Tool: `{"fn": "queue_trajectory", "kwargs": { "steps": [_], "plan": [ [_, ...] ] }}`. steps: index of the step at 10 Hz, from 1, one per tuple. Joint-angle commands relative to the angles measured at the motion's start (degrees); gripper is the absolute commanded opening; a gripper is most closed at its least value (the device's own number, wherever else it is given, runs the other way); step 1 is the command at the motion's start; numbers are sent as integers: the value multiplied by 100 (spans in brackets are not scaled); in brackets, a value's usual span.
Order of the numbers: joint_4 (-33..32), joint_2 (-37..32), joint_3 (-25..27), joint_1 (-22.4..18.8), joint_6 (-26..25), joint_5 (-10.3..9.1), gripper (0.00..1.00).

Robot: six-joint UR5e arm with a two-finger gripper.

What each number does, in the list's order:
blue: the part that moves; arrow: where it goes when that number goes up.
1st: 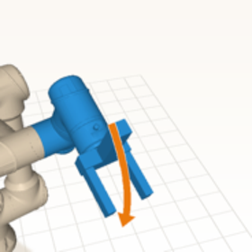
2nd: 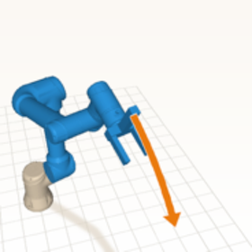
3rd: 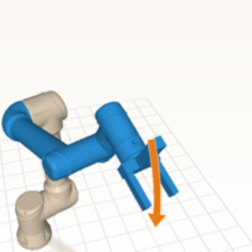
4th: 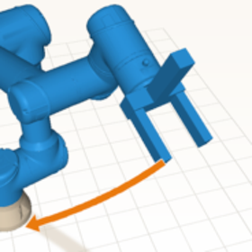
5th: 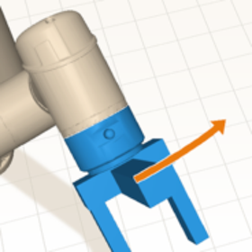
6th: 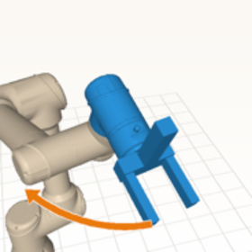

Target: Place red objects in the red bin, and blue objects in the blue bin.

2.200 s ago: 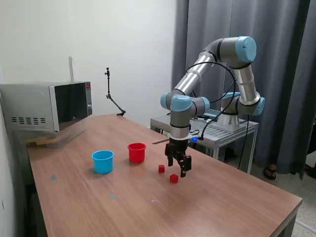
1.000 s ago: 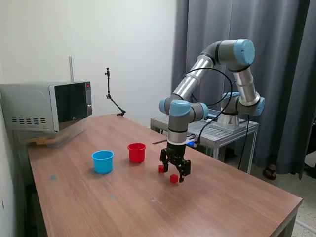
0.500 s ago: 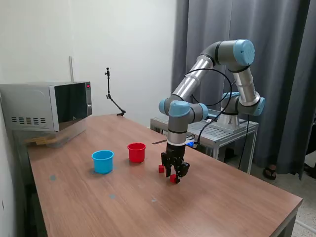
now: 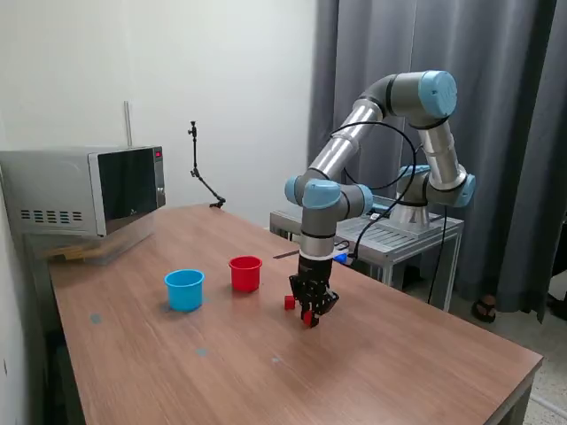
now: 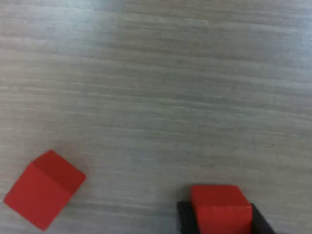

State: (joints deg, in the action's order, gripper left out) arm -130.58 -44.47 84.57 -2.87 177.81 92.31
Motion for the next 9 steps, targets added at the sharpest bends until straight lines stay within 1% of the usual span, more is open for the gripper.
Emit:
{"fn": "queue_trajectory", "kwargs": {
  "steps": [1,3,6,8,9],
  "plan": [
    [172,-184,7,-30,-27,7,0],
    [374,-543,-2,-47,-36,-11,0],
    [849,-1115,7,-21,-54,-11,0],
    [1121,-1301,7,23,-63,-11,0],
    [1148,-1345,7,84,-54,-11,0]
  ]
}}
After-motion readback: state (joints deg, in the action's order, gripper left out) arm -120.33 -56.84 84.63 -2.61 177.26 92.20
